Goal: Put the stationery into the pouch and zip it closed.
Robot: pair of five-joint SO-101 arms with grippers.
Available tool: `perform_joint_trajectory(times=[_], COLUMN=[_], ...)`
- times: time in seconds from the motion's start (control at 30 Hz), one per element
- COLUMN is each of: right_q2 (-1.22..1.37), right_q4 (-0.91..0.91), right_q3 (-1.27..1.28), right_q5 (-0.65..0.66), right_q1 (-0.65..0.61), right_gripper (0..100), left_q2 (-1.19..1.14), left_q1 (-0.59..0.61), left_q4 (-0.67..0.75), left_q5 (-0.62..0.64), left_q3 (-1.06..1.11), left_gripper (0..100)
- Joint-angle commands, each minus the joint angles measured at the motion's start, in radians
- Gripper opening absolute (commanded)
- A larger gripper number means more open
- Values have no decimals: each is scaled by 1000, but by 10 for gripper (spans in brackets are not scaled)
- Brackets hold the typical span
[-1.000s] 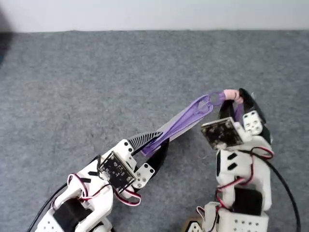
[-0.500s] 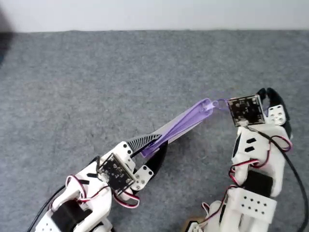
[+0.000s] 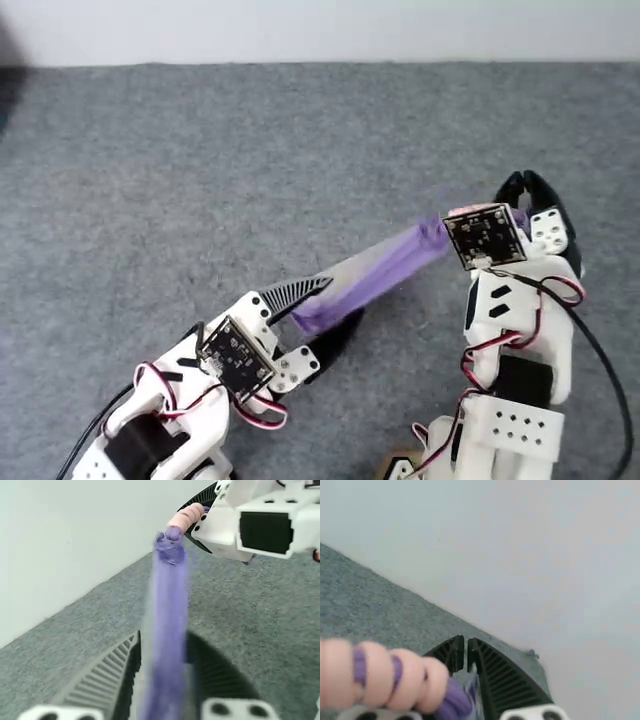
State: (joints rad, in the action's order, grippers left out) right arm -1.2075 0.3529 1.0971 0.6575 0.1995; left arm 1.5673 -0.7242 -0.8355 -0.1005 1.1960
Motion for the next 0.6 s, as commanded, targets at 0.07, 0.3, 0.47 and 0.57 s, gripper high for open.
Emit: perform_joint_trajectory(times=[0.07, 0.3, 0.47, 0.57], right_q2=[-25, -25, -24, -24], right_q4=[137, 237, 332, 398], right_q3=[-15, -15, -14, -14], right_q5=[-51, -189, -279, -347], right_q1=[-4, -36, -91, -102], right_gripper=[7, 7, 7, 7], left_q2=[6, 12, 12, 12], left_q1=[132, 307, 413, 476], left_q4=[5, -2, -14, -94], left_q5=[6, 9, 14, 15], left_q3=[-90, -153, -194, -208], left_gripper=[299, 299, 299, 299])
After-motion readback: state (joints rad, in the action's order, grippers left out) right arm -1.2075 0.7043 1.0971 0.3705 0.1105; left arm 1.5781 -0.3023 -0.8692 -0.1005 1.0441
